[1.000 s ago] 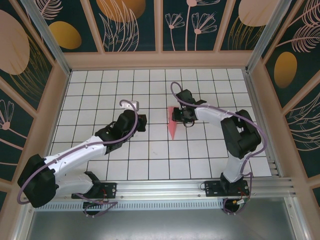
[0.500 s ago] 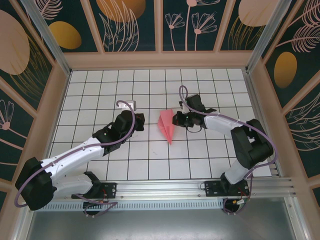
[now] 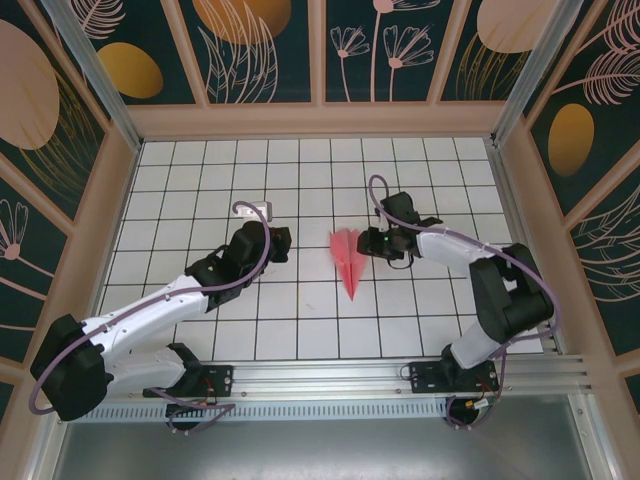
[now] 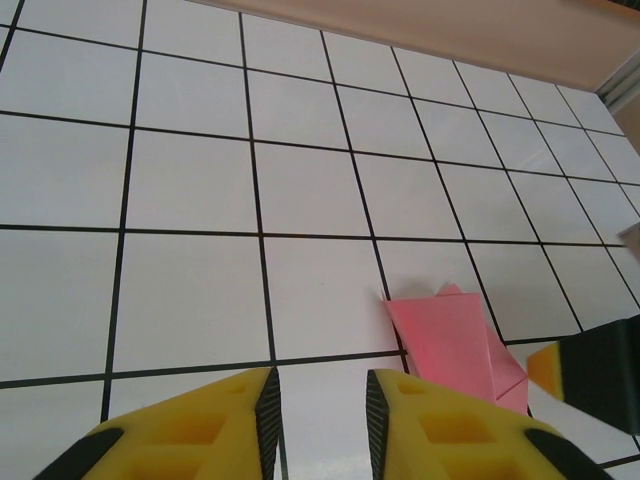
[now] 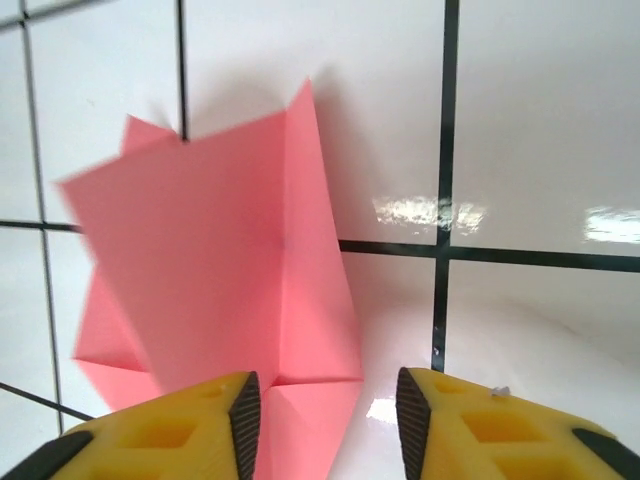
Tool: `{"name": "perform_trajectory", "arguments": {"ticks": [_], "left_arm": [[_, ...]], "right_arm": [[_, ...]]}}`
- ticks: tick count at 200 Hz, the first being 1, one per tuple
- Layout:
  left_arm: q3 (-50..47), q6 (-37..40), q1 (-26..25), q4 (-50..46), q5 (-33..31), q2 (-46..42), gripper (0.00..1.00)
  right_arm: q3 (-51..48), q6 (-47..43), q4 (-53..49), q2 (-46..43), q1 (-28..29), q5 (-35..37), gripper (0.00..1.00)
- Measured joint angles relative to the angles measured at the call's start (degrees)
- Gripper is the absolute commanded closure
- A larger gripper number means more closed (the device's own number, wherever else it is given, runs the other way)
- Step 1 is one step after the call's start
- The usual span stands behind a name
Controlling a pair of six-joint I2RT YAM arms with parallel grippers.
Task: Fold a paper plane with a square sheet of paper (fold left side to right side)
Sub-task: Pick up the paper plane at the center of the table.
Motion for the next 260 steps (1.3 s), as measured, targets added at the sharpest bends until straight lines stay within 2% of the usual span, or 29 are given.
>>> {"name": "perform_trajectory", "arguments": {"ticks": [25,52,76,111,179,211,230,260], "left_arm": [[-0.4,0.0,0.0,0.4,-0.5,-0.1,0.64],[-0.7,0.0,0.0,1.1,-0.7,-0.3,0.64],[-0.8,0.0,0.0,1.3,-0.9,-0.7,0.64],[-1.1,0.0,0.0,1.3,-0.9,-1.4,0.63],[-1.1,0.0,0.0,1.3,-1.1,-1.7,0.63],[-1.1,0.0,0.0,1.3,-1.1,-1.7,0.63],[-1.1,0.0,0.0,1.3,-1.1,-1.7,0.63],[-1.1,0.0,0.0,1.3,-1.3,-1.8,0.63]], "right_arm": [[1.4,0.2,-2.7,-4.0,4.2,3.1,0.44],[1.5,2.3,-3.9,-3.8,10.7,4.9,0.34],[1.9,4.1,-4.9,-1.2,14.6,6.7,0.33],[3.6,4.8,-7.4,2.5,15.5,10.6,0.35],[5.2,5.3,-8.1,6.8,16.6,12.3,0.55],[5.9,5.6,-8.3,8.8,16.9,13.4,0.70],[7.1,5.3,-8.4,9.7,16.9,13.8,0.82],[9.6,4.8,-10.0,10.3,16.9,15.3,0.92]]}}
